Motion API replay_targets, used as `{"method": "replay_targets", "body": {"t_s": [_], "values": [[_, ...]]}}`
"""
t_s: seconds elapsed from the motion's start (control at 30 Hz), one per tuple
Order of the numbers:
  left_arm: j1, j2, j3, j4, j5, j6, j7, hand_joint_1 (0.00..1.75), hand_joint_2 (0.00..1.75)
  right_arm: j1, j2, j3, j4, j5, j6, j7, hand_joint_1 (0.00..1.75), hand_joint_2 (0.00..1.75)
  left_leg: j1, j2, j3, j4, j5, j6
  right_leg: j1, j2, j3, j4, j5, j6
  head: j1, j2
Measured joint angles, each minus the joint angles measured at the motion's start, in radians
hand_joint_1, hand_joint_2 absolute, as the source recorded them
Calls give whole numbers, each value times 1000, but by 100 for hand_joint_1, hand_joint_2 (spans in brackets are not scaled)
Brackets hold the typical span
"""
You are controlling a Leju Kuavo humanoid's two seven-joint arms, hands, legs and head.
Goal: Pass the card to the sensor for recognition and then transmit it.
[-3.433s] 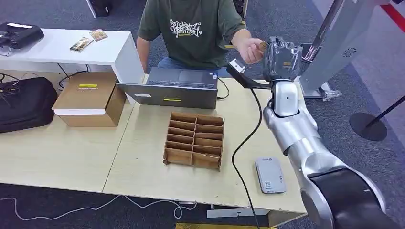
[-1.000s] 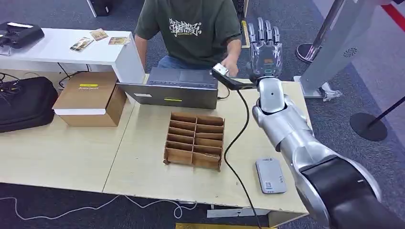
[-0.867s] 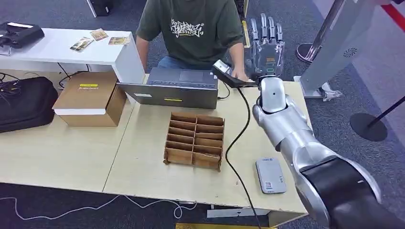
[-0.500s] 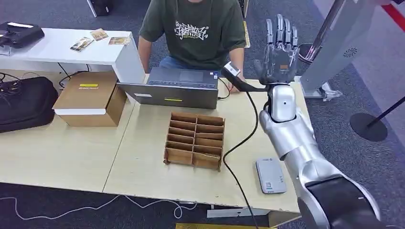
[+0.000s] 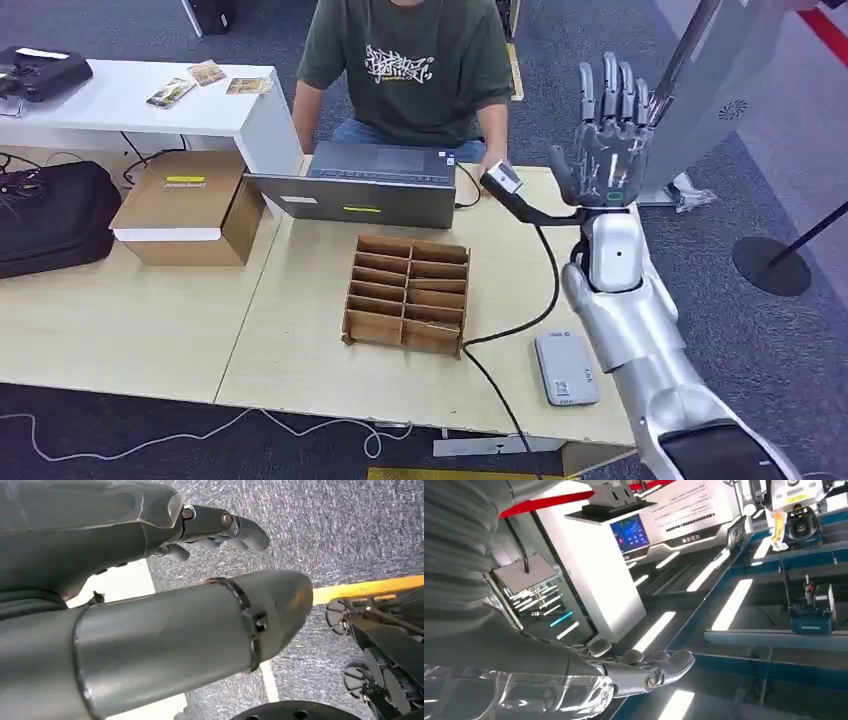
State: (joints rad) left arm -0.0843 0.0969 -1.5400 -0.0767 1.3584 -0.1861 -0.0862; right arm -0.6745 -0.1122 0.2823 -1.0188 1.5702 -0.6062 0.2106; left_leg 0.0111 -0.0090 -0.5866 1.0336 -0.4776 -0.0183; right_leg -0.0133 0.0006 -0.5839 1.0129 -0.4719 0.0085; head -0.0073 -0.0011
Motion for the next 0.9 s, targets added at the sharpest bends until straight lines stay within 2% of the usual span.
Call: {"method": "replay_targets", "body": {"t_s": [0.23, 0.5, 0.73, 0.9], "values": [[7, -1, 0, 0, 8, -1, -6, 0, 0, 116, -6, -26, -126, 1, 31, -22, 0, 175, 0, 0, 0, 0, -1, 0, 0, 0, 0, 0, 0, 0, 0, 0], [15, -3, 0, 0, 21, 1, -16, 0, 0, 285, -34, -76, -289, 2, 60, -18, 0, 175, 0, -1, -1, 0, -1, 0, 0, -1, 0, -1, -1, 0, 0, 0], [16, -5, 0, 0, 24, 10, -22, 0, 0, 429, -84, -98, -437, 2, 110, 67, 0, 175, 0, -1, -1, 0, -2, 1, 0, -1, 0, -1, -1, 1, 0, 0], [16, -6, 0, 0, 31, 12, -22, 0, 0, 511, -123, -108, -523, 3, 123, 106, 0, 175, 0, 0, -1, 0, -2, 1, 0, -1, 0, -1, -1, 1, 0, 0]]}}
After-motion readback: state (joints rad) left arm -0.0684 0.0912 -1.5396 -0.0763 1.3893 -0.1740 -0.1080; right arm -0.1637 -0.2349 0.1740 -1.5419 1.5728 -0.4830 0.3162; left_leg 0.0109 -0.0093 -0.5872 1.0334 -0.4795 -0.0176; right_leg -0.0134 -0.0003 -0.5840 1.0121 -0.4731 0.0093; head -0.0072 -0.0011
